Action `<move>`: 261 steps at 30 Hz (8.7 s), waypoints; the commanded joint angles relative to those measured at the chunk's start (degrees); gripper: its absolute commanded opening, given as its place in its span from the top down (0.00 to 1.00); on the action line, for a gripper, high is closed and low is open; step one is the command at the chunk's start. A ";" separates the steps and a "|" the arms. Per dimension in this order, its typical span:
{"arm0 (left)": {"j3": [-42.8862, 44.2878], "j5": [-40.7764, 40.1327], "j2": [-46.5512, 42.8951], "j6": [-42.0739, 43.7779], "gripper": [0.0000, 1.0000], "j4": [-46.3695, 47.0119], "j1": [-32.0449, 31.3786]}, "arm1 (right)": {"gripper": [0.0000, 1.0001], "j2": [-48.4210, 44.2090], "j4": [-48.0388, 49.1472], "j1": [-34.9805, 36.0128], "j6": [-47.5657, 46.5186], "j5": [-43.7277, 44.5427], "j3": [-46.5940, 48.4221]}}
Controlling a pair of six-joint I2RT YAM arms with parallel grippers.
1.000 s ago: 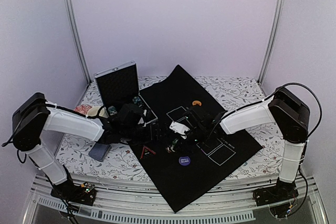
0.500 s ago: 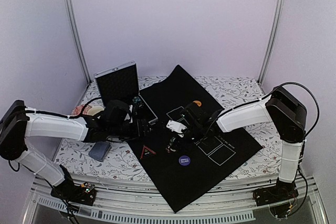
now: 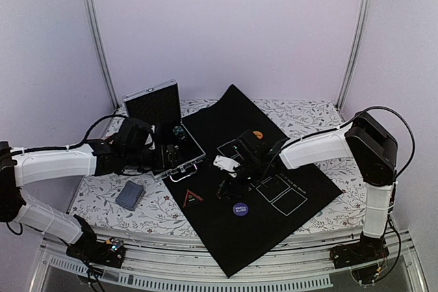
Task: Distribute texas hold em gaming equipment
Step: Place the poker chips pile in the small blind area, then pick up the pile of poker chips from the chip case, then pass from the left arm to the right
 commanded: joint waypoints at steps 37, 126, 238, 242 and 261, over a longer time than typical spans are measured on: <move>38.47 -7.50 36.03 55.50 0.28 -41.99 18.45 | 0.07 -20.82 0.97 -4.40 -5.78 -3.74 -5.16; 39.36 3.49 42.96 57.53 0.58 -32.47 17.15 | 0.07 -14.12 -7.31 -4.38 -6.16 -4.99 0.39; 68.24 39.53 73.64 -24.09 0.89 25.40 -7.76 | 0.98 -5.51 -1.52 -27.78 -0.73 3.57 -2.69; 70.52 38.13 75.96 -23.55 0.75 23.88 -8.07 | 0.98 -3.56 -2.38 -28.70 0.33 4.24 -3.15; 70.69 25.26 71.35 -12.53 0.31 10.14 -5.97 | 0.98 2.27 -5.68 -32.43 1.53 3.73 2.51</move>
